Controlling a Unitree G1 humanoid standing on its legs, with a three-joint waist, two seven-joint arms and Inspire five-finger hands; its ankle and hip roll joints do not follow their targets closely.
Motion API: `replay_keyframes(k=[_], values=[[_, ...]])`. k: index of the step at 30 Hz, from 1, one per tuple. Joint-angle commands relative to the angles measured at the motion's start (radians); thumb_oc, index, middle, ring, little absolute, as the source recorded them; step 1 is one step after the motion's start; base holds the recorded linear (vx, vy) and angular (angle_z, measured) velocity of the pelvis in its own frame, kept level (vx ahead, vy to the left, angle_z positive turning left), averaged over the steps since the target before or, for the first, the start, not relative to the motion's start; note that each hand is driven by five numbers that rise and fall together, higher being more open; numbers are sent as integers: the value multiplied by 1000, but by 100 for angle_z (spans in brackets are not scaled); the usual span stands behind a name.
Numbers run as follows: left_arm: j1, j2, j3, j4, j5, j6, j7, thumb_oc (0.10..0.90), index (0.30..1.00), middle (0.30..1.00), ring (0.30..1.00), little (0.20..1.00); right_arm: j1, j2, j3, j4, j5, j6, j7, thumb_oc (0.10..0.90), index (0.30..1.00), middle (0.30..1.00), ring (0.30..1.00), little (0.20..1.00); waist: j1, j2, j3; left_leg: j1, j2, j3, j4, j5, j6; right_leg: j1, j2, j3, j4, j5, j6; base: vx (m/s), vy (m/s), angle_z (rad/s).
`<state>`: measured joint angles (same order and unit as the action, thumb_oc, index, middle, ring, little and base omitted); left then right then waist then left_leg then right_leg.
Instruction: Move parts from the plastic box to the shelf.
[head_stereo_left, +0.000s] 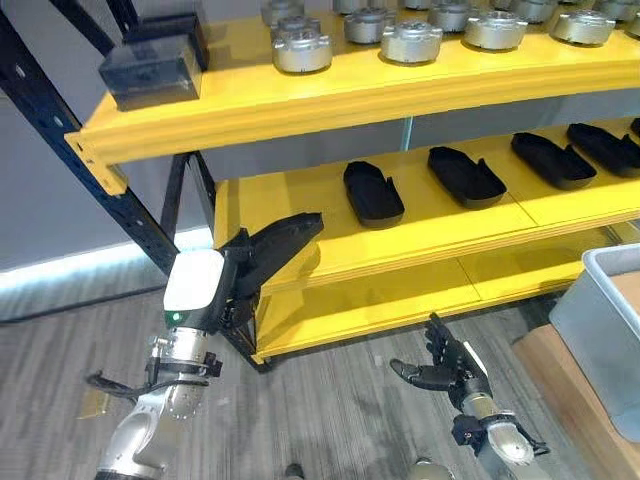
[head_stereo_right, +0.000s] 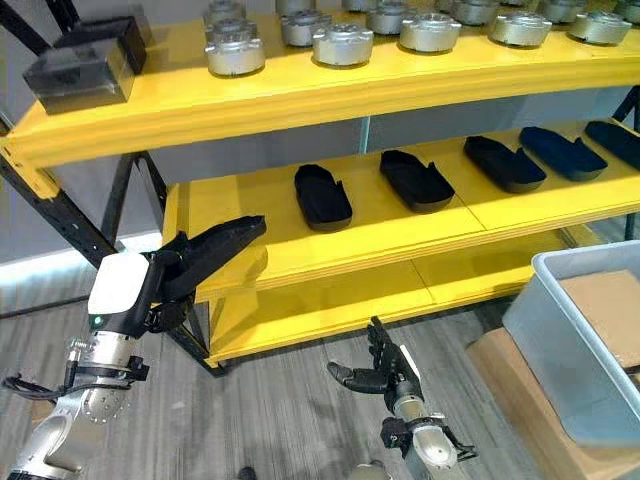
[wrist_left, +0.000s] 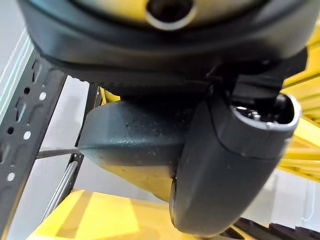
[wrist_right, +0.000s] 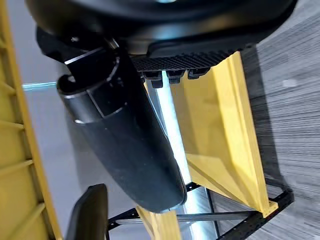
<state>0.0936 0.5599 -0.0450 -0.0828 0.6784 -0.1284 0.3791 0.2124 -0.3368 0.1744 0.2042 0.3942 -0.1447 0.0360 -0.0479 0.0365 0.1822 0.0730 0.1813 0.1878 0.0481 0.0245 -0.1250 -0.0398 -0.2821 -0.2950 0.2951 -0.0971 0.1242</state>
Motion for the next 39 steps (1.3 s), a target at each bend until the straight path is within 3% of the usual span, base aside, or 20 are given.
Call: replay_keyframes(k=[1,3,5,7,8,11,14,16,17,19,27,32,39], values=[[-123,27,58,-44,-22,-20,84,400,300,300,300,300,-58,-17,-43,-108,10,-94,11,900,1000,1000,1000,1000,14,-8,-50,-14,57,-60,115,-28,4,51,31,-54,-23,-66,-46,49,-242,-14],[-114,26,69,-44,-26,-18,85,400,300,300,300,300,-63,-29,-43,-114,-1,-100,7,900,1000,1000,1000,1000,19,-8,-37,-59,84,-92,214,55,-2,57,76,-39,-30,-87,-81,30,-276,-18],[-108,24,78,-49,-35,-16,87,400,300,300,300,300,-66,-40,-38,-121,-3,-104,4,900,1000,1000,1000,1000,32,-10,-20,-127,76,-134,342,120,7,74,100,-33,-51,-95,-112,-14,-243,-32],[-114,19,76,-46,-43,-12,92,400,300,300,300,300,-75,-56,-29,-124,-18,-106,4,900,1000,1000,1000,1000,51,-27,7,-195,37,-166,475,124,6,90,108,-32,-55,-103,-131,2,-214,-43],[-110,19,79,-48,-41,-10,94,400,300,300,300,300,-77,-56,-31,-124,-21,-107,2,900,1000,1000,1000,1000,49,-29,7,-216,35,-163,470,117,11,92,115,-36,-62,-104,-132,50,-143,-43],[-98,21,86,-46,-40,-8,103,400,300,300,300,300,-83,-56,-29,-118,-26,-113,-9,900,1000,1000,1000,1000,59,-16,5,-258,44,-172,273,91,9,103,133,-31,-72,-117,-113,156,19,4],[-91,27,102,-36,-25,3,109,400,300,300,300,300,-76,-60,-23,-111,-43,-118,-12,900,1000,1000,1000,1000,71,-2,8,-265,103,-168,-58,204,-29,124,134,-11,-52,-139,-80,254,140,-19],[-87,28,110,-35,-20,8,110,400,300,300,300,300,-74,-58,-25,-109,-47,-117,-14,900,1000,1000,1000,1000,78,4,6,-253,102,-167,-102,219,-38,138,137,-4,-46,-150,-72,202,106,-30],[-69,32,126,-42,-15,7,111,400,300,300,300,300,-69,-48,-20,-112,-45,-114,-6,900,1000,1000,1000,1000,80,11,0,-217,102,-174,-111,197,-31,144,136,11,-30,-169,-64,211,171,-36],[-54,33,135,-60,-2,1,103,400,300,300,300,300,-60,-33,-13,-106,-40,-111,10,900,1000,1000,1000,1000,88,16,-18,-220,92,-201,-77,206,-39,161,135,29,-36,-168,-57,205,197,-68],[-49,57,141,-86,-32,-9,95,400,300,300,300,300,-13,1,-20,-120,-36,-89,34,900,1000,1000,1000,1000,93,-37,-37,-289,32,-170,95,119,-17,198,58,21,-74,-133,-18,128,147,-15],[-32,64,146,-98,-37,-12,93,400,300,300,300,300,11,-3,-32,-126,-48,-80,41,900,1000,1000,1000,1000,88,-54,-38,-297,24,-161,116,95,-7,197,49,26,-101,-118,-4,70,107,10],[17,60,205,-112,-37,2,112,400,300,300,300,300,26,2,-39,-123,-42,-73,49,900,1000,1000,1000,1000,112,-92,-21,-311,11,-161,145,72,7,188,33,20,-91,-119,6,15,53,-1]])
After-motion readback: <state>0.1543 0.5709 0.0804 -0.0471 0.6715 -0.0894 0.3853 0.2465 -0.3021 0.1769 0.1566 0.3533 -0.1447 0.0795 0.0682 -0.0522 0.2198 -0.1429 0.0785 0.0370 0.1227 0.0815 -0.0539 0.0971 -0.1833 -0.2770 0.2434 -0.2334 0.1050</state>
